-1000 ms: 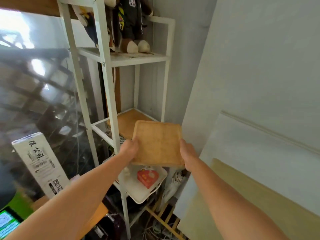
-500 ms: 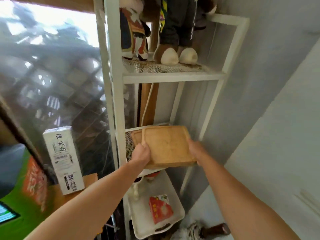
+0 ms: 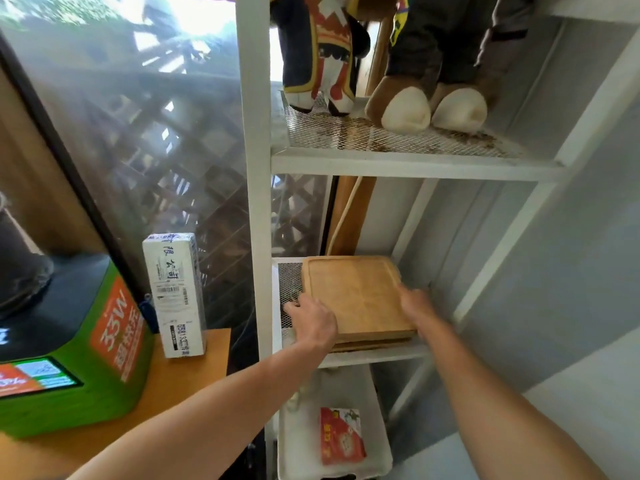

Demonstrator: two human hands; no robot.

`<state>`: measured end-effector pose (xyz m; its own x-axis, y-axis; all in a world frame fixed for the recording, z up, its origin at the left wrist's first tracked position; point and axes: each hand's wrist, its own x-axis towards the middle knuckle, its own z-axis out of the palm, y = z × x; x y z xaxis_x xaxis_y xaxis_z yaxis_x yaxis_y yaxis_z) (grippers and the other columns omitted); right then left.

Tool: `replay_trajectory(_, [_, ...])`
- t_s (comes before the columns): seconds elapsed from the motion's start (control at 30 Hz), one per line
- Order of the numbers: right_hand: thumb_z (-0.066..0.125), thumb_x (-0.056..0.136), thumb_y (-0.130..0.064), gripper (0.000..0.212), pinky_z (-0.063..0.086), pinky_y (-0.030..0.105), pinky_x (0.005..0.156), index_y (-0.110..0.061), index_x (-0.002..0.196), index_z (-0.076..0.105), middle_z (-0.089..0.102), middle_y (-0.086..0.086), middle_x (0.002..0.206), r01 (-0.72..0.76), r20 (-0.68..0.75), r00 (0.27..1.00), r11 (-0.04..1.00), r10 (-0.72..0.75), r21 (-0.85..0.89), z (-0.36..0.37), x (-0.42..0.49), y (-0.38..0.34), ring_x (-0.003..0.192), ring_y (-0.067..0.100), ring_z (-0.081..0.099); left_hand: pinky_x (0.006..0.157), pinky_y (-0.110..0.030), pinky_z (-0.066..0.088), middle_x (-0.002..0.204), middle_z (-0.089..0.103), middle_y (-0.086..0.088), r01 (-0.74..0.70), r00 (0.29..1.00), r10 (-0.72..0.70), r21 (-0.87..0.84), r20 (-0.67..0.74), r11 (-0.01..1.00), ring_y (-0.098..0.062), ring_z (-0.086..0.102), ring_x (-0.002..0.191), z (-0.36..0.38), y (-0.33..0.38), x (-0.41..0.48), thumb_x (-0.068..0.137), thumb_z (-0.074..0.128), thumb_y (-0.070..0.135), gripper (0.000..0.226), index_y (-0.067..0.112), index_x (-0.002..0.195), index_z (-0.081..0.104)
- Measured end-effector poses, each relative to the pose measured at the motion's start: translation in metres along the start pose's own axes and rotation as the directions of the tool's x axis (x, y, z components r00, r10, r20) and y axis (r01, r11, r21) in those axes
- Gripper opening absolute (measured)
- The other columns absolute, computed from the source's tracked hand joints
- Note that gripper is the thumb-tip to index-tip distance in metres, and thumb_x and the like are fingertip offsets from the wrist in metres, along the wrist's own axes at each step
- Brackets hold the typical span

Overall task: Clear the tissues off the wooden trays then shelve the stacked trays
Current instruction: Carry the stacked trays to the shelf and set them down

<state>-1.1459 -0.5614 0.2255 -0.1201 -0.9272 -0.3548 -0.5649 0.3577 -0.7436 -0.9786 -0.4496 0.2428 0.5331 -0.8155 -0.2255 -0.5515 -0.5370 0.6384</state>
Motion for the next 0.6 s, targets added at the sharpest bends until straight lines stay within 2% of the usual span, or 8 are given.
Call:
replay_trajectory(0.07, [0.042,0.098,-0.047,0.040,0.041,0.032,0.062,-0.011,0.105,0.059,0.058,0.003,0.083,0.009,-0.006,1.000,0.999,-0.009,-0.036,-0.001,0.001,0.001,0.073,0.016,0.055,0.086,-0.037,0.036,0.107,0.050,-0.013,-0.006,1.000,0.007,0.104,-0.008,0.995,-0.023,0.038,0.089,0.002,-0.002,-0.002,0.101,0.035,0.015,0.024,0.007,0.112,0.055])
replay_trajectory(0.13, [0.042,0.099,-0.046,0.042,0.041,0.032,0.062,-0.009,0.106,0.061,0.058,0.003,0.081,0.024,-0.024,0.999,0.997,-0.026,-0.074,0.000,0.002,0.003,0.071,0.016,0.054,0.081,-0.036,0.034,0.110,0.052,-0.013,-0.031,1.000,0.030,0.153,0.008,0.988,-0.022,0.037,0.087,0.006,-0.003,0.000,0.101,0.037,0.017,0.023,0.008,0.111,0.056])
replay_trajectory(0.23, [0.043,0.100,-0.041,0.046,0.034,0.027,0.054,-0.003,0.116,0.063,0.055,0.001,0.079,0.047,-0.045,0.998,0.994,-0.052,-0.095,0.000,0.003,0.005,0.066,0.012,0.050,0.087,-0.037,0.037,0.120,0.048,-0.016,0.047,0.998,-0.048,-0.022,-0.046,0.999,-0.028,0.042,0.095,0.010,-0.005,-0.001,0.099,0.038,0.018,0.026,0.004,0.117,0.051])
replay_trajectory(0.3, [0.043,0.099,-0.043,0.048,0.035,0.028,0.056,-0.003,0.117,0.064,0.058,0.003,0.082,0.054,-0.054,0.997,0.992,-0.060,-0.117,-0.001,0.002,0.006,0.067,0.013,0.052,0.098,-0.041,0.040,0.126,0.043,-0.020,0.069,0.994,-0.076,-0.097,-0.074,0.993,-0.032,0.044,0.109,0.010,-0.004,-0.004,0.099,0.038,0.020,0.030,0.002,0.120,0.048])
replay_trajectory(0.37, [0.043,0.099,-0.045,0.050,0.038,0.029,0.062,-0.005,0.118,0.065,0.062,0.006,0.087,0.050,-0.074,0.995,0.989,-0.061,-0.139,-0.001,0.001,0.005,0.069,0.017,0.053,0.102,-0.043,0.039,0.129,0.041,-0.020,0.079,0.990,-0.096,-0.152,-0.103,0.985,-0.032,0.042,0.113,0.011,-0.003,-0.005,0.099,0.039,0.022,0.030,0.003,0.119,0.049])
replay_trajectory(0.5, [0.041,0.098,-0.049,0.051,0.041,0.032,0.071,-0.009,0.117,0.066,0.056,0.002,0.080,0.064,-0.106,0.991,0.984,-0.082,-0.163,0.001,0.002,0.015,0.067,0.016,0.050,0.096,-0.036,0.037,0.126,0.044,-0.017,0.052,0.989,-0.068,-0.124,-0.130,0.991,-0.027,0.041,0.108,0.022,-0.012,-0.005,0.100,0.038,0.028,0.027,0.008,0.113,0.050])
replay_trajectory(0.6, [0.044,0.098,-0.048,0.049,0.039,0.032,0.075,-0.014,0.127,0.062,0.062,0.006,0.097,0.069,-0.114,0.990,0.992,-0.081,-0.103,0.004,0.000,0.026,0.078,0.017,0.051,0.097,-0.038,0.040,0.122,0.043,-0.016,0.028,0.985,-0.059,-0.189,-0.160,0.982,-0.025,0.043,0.104,0.028,-0.015,-0.008,0.099,0.044,0.031,0.024,0.008,0.107,0.048])
